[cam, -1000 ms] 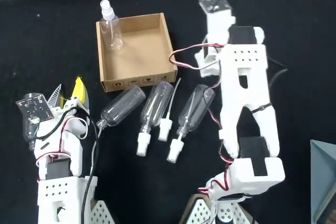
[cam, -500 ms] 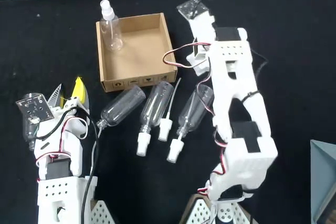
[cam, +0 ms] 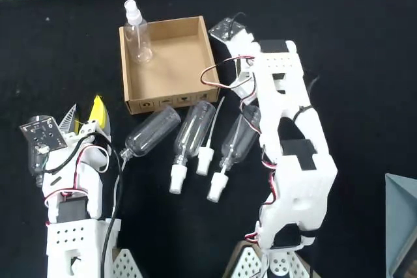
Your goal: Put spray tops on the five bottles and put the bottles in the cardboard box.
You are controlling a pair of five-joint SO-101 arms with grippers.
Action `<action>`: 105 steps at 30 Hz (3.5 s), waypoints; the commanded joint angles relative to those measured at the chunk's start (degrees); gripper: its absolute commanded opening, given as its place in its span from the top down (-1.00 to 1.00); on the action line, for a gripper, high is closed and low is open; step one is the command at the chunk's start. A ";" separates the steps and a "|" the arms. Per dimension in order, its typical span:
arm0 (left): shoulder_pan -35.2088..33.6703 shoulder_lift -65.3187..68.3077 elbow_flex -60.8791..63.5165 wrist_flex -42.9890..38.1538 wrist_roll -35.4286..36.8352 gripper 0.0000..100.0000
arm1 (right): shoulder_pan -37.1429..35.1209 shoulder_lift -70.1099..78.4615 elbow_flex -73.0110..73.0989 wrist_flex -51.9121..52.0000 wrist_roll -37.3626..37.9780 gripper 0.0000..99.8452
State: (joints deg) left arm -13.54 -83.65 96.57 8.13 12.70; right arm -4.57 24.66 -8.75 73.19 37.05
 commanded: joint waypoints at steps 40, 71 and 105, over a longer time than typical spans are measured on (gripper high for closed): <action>-0.75 -0.62 1.36 0.18 -0.62 0.65 | 15.30 -1.19 0.40 24.26 13.19 0.98; -0.75 -0.62 1.36 0.18 -0.62 0.65 | 14.07 -36.70 14.02 26.29 19.60 0.97; -0.75 -0.62 1.36 0.18 -0.62 0.65 | -8.44 -46.73 35.91 19.08 41.58 0.51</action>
State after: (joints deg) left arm -13.54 -83.65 96.57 8.13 12.70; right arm -11.43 -19.21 27.30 93.32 75.65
